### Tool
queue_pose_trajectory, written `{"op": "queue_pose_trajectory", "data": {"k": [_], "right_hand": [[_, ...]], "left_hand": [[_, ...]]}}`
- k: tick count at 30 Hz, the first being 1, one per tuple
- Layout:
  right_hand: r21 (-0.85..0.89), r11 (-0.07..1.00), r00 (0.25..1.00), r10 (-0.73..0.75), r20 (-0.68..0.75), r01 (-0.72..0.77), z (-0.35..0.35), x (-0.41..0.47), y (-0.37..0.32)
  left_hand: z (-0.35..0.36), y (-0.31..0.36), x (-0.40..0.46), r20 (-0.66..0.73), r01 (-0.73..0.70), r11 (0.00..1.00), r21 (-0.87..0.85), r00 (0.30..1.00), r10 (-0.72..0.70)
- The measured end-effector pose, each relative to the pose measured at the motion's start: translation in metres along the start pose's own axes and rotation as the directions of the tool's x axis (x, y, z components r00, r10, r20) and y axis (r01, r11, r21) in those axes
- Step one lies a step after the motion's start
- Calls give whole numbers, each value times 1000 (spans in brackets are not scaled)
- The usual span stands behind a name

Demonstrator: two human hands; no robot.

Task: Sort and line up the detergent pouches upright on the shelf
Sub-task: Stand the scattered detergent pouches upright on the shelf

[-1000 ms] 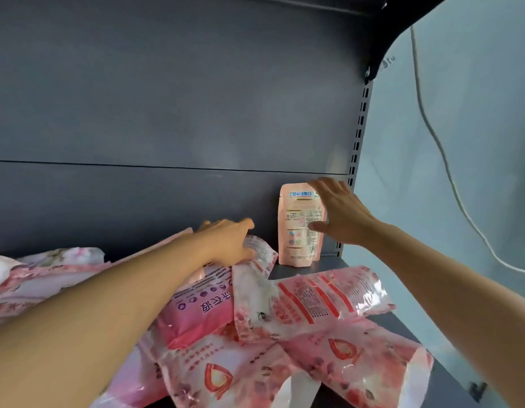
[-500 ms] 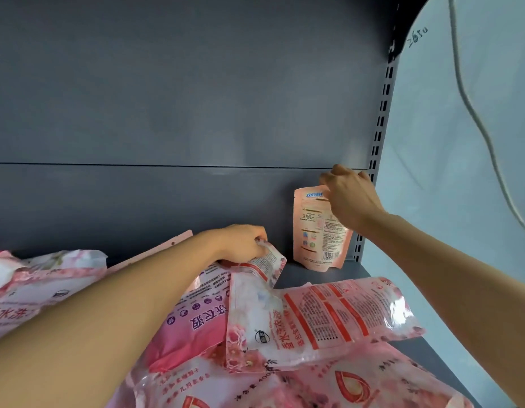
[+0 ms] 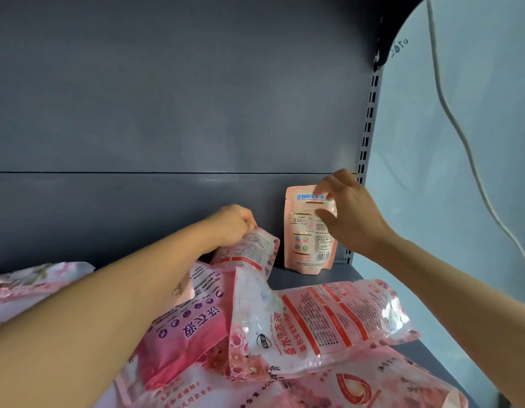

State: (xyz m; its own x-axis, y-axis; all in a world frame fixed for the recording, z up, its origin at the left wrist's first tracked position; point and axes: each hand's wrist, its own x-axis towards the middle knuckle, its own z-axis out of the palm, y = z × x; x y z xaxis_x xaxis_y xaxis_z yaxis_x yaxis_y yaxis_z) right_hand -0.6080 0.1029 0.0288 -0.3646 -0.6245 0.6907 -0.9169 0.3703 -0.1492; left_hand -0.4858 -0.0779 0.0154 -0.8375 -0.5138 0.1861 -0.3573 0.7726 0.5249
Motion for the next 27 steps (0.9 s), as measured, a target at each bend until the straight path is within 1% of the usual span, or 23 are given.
{"op": "queue_pose_trajectory", "data": {"k": [2,3,4,5,6,7,8,9,11,13,16,18,21,24,26,27], "right_hand": [[116,989,986,79,146,-97,1,-5,-8],[177,968,960,131,246,-178,4,-6,-12],[245,929,916,179,359,-277,6,-5,-17],[318,867,854,204,479,-385,9,-5,-21],[391,782,784,191,591,-485,10,-4,-26],[445,696,718,146,681,-564,12,-3,-31],[477,634,669,87,738,-609,14,-2,-35],[502,589,642,39,765,-633,16,-2,-39],[542,526,642,8,767,-655,20,0,-49],[569,488,676,60,734,-662,24,4,-58],[602,453,722,149,676,-658,26,11,-69],[620,469,756,188,627,-630,25,18,-78],[653,533,832,211,513,-538,22,27,-93],[688,546,876,236,421,-478,18,34,-102],[688,558,886,278,372,-464,16,39,-106],[694,545,882,308,355,-470,15,41,-107]], "left_hand": [[-11,1,-2,-55,-16,997,-78,998,12],[-17,2,-4,-79,-23,994,-107,997,15],[-23,4,-6,-100,-29,992,-121,995,16],[-28,7,-8,-130,-36,991,-130,991,19],[-32,9,-9,-169,-52,989,-138,985,28],[-36,12,-10,-212,-75,986,-148,976,42],[-39,16,-11,-253,-96,984,-150,966,56],[-42,20,-12,-291,-111,984,-139,954,67],[-47,25,-15,-362,-135,987,-84,927,96],[-52,26,-18,-422,-155,987,-51,899,119],[-59,21,-24,-491,-165,985,-49,863,120],[-66,19,-30,-522,-191,981,-41,841,142],[-82,20,-41,-553,-239,970,-32,813,182],[-98,15,-52,-524,-264,961,-77,831,186],[-102,6,-60,-464,-231,968,-96,871,162],[-101,0,-65,-433,-194,977,-89,891,138]]}}
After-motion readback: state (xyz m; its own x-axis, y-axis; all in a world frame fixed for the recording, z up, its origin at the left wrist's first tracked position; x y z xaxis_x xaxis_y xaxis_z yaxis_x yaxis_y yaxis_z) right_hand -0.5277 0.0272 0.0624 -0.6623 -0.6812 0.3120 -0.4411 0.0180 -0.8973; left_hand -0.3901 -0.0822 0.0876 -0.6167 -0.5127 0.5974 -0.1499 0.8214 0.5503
